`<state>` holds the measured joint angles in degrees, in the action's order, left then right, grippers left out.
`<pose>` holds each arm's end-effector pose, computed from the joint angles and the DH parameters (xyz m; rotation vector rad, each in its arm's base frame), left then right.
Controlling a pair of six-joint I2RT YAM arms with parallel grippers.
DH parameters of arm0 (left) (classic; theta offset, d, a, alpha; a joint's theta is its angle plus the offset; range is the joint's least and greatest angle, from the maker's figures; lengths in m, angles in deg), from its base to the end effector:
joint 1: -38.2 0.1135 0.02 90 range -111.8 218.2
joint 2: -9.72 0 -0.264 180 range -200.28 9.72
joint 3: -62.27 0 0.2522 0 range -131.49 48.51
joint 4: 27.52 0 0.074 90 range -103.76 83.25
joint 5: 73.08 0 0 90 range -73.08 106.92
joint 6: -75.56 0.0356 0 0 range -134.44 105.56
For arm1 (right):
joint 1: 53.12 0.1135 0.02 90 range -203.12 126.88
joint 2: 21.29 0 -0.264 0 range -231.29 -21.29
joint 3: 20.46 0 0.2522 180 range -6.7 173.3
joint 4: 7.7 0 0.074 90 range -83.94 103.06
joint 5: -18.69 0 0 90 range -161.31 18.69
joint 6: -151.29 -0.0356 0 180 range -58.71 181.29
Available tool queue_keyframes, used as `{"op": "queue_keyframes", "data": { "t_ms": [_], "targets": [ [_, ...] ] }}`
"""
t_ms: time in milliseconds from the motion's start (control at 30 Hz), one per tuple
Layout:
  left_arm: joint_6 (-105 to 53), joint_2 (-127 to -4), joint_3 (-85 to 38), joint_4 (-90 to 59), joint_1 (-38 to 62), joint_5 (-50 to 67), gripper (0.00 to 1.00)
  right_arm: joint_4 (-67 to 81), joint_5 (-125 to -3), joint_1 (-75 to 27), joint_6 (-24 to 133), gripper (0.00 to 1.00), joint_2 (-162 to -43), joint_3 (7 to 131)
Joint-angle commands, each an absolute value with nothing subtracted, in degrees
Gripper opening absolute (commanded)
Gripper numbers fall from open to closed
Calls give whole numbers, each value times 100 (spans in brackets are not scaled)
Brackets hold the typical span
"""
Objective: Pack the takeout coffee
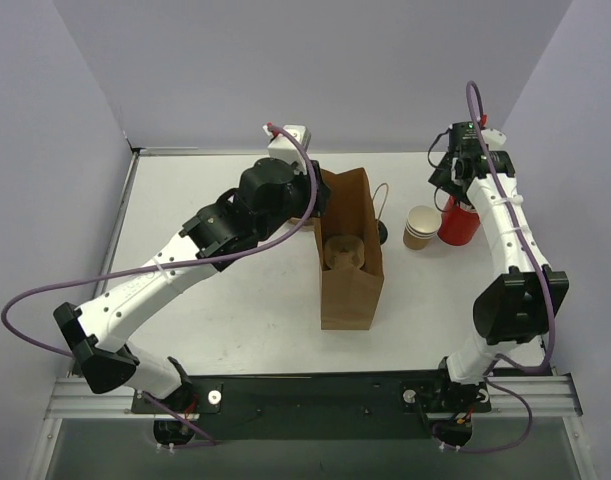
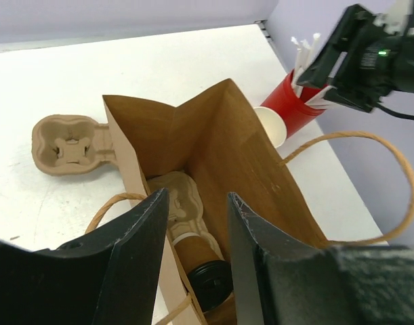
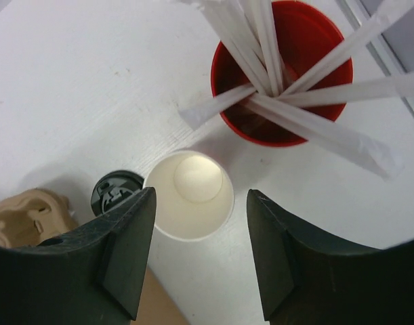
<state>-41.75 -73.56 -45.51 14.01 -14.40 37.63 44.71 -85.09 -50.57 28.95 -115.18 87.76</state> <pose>0.2051 -0.2475 0.4488 0.1636 1.8892 -0.6293 0.3677 0.0079 0.3723 0.6937 2.1024 0.0678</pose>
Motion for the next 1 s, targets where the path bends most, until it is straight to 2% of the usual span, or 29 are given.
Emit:
{"op": "queue_keyframes", "data": {
  "t_ms": [0, 333, 567, 633, 967],
  "targets": [
    [-4028, -6921, -4624, 892, -1400, 3406, 49, 4061, -9231, -5119, 3333, 51, -11867, 9200],
    [-3896, -6613, -4492, 848, -1348, 3362, 49, 4051, -9583, -5101, 3896, 45, -12754, 9903],
    [-3870, -6525, -4448, 883, -1242, 3362, 49, 4095, -9644, -5022, 3984, 43, -12904, 9807],
    [-3879, -6516, -4430, 892, -1207, 3353, 49, 4104, -9697, -5013, 3993, 39, -12931, 9789],
    [-3896, -6419, -4281, 901, -1084, 3292, 49, 4113, -9846, -4952, 4204, 34, -13054, 9763]
  ]
}}
